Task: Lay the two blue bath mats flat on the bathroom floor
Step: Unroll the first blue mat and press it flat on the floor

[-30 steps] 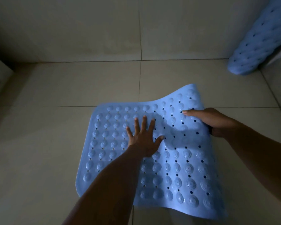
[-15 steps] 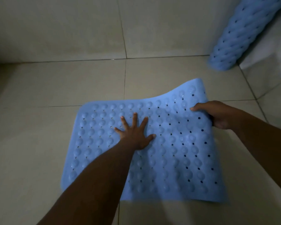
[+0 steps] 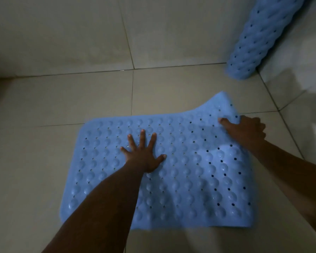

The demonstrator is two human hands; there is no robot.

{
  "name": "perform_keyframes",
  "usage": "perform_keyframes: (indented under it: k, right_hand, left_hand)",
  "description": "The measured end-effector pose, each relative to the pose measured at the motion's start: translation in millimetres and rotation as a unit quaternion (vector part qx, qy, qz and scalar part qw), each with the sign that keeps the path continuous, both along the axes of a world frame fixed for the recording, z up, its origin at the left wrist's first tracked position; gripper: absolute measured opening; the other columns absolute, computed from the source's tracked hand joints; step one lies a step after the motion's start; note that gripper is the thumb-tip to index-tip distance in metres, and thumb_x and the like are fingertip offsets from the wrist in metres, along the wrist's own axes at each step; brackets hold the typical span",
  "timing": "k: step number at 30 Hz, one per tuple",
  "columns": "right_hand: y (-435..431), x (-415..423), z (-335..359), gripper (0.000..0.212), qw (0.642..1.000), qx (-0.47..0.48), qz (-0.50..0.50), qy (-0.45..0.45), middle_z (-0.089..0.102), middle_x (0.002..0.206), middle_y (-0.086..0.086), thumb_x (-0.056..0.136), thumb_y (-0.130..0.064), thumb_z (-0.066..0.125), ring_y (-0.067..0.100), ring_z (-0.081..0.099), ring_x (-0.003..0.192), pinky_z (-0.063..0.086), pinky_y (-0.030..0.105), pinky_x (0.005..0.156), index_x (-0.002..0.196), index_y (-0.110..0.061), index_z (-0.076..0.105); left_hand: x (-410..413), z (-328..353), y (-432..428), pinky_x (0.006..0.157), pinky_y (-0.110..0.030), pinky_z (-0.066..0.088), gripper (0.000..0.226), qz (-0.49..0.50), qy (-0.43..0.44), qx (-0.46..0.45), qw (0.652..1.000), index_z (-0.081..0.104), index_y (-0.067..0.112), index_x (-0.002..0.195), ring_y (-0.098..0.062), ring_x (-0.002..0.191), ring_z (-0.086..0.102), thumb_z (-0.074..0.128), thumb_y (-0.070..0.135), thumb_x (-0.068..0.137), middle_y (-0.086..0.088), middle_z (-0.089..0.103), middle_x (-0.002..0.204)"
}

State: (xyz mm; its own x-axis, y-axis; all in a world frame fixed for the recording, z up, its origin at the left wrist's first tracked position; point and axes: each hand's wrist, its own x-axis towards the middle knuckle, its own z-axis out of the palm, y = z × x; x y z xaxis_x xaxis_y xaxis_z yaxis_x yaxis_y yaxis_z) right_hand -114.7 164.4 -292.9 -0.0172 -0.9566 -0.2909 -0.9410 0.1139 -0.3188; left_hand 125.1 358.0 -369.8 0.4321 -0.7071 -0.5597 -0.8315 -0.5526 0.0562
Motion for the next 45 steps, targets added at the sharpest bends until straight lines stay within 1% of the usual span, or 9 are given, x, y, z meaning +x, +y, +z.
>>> perform_keyframes:
  k: [4,7,11,15,18,21,27,35,45]
  right_hand:
    - [0,-7,0,0.047,0.98,0.084,0.021,-0.178,0.069,0.085,0.009,0.071,-0.054,0.055,0.028,0.066,0.079,0.047,0.033,0.068,0.086,-0.012,0.067]
    - [-9,-7,2,0.017,0.962,0.111,0.029,-0.247,0.067,0.08,0.009,0.086,-0.026,0.064,0.022,0.063,0.07,0.044,0.028,0.056,0.086,-0.009,0.066]
    - [-24,-12,4,0.074,0.978,0.116,0.032,-0.172,0.059,0.122,0.013,0.075,-0.037,0.082,0.028,0.064,0.1,0.055,0.039,0.08,0.127,-0.007,0.038]
    - [-18,-30,10,0.099,0.99,-0.122,0.024,0.07,0.047,0.131,0.029,0.063,-0.057,0.085,0.046,0.05,0.119,0.04,0.054,0.098,0.133,-0.011,0.031]
    - [-10,-36,-6,0.087,0.963,-0.237,0.068,0.108,0.047,0.124,0.031,0.068,-0.057,0.081,0.047,0.047,0.115,0.04,0.056,0.094,0.128,-0.008,0.042]
    - [4,-26,-27,0.082,0.973,-0.131,0.154,0.109,0.039,0.145,0.021,0.077,-0.064,0.069,0.043,0.036,0.133,0.036,0.058,0.105,0.142,-0.02,0.041]
    - [61,23,-90,0.091,0.959,0.023,0.253,0.123,-0.007,0.17,0.005,0.084,-0.085,0.027,0.035,-0.011,0.155,0.007,0.066,0.12,0.158,-0.037,0.005]
    - [53,31,-97,0.081,0.959,-0.079,0.25,0.106,-0.004,0.17,0.002,0.087,-0.082,0.024,0.031,-0.01,0.155,0.006,0.068,0.118,0.157,-0.043,0.008]
    - [35,29,-114,0.078,0.945,-0.09,0.285,0.135,-0.007,0.17,-0.004,0.085,-0.082,0.009,0.025,-0.011,0.156,0.006,0.069,0.118,0.156,-0.05,-0.002]
  left_hand:
    - [0,-2,0,0.11,-0.081,0.0,0.097,0.0,0.002,0.006,1.0,-0.027,0.047,0.152,-0.049,0.145,-0.033,0.024,0.09,0.082,0.003,-0.042,0.159]
    - [0,-2,0,0.11,-0.081,0.0,0.096,-0.002,0.0,0.004,1.0,-0.029,0.047,0.151,-0.049,0.144,-0.034,0.023,0.09,0.082,0.003,-0.043,0.159]
    - [1,-3,-1,0.109,-0.082,-0.003,0.096,-0.001,0.008,0.008,1.0,-0.032,0.047,0.149,-0.048,0.142,-0.037,0.02,0.092,0.081,0.003,-0.047,0.156]
    - [1,-4,0,0.11,-0.081,-0.004,0.096,0.0,0.012,0.006,1.0,-0.032,0.048,0.148,-0.047,0.142,-0.038,0.019,0.092,0.08,0.004,-0.048,0.155]
    - [1,-1,4,0.112,-0.079,-0.004,0.095,-0.001,0.012,0.001,1.0,-0.031,0.048,0.149,-0.045,0.143,-0.037,0.019,0.092,0.081,0.005,-0.047,0.155]
    - [3,-1,13,0.114,-0.077,-0.003,0.094,0.001,0.01,-0.008,1.0,-0.031,0.049,0.149,-0.042,0.146,-0.035,0.015,0.093,0.08,0.007,-0.045,0.157]
    - [25,-5,29,0.115,-0.074,-0.005,0.092,-0.002,0.012,-0.023,1.0,-0.032,0.054,0.146,-0.036,0.145,-0.038,0.013,0.095,0.077,0.012,-0.045,0.156]
    - [35,-10,34,0.122,-0.063,-0.006,0.093,0.013,-0.047,-0.109,0.993,-0.021,0.045,0.155,-0.035,0.153,-0.024,0.01,0.092,0.081,0.005,-0.029,0.165]
    - [28,-25,46,0.121,-0.06,-0.012,0.093,0.064,-0.072,-0.133,0.986,-0.023,0.043,0.155,-0.032,0.148,-0.036,0.003,0.092,0.081,-0.002,-0.035,0.163]
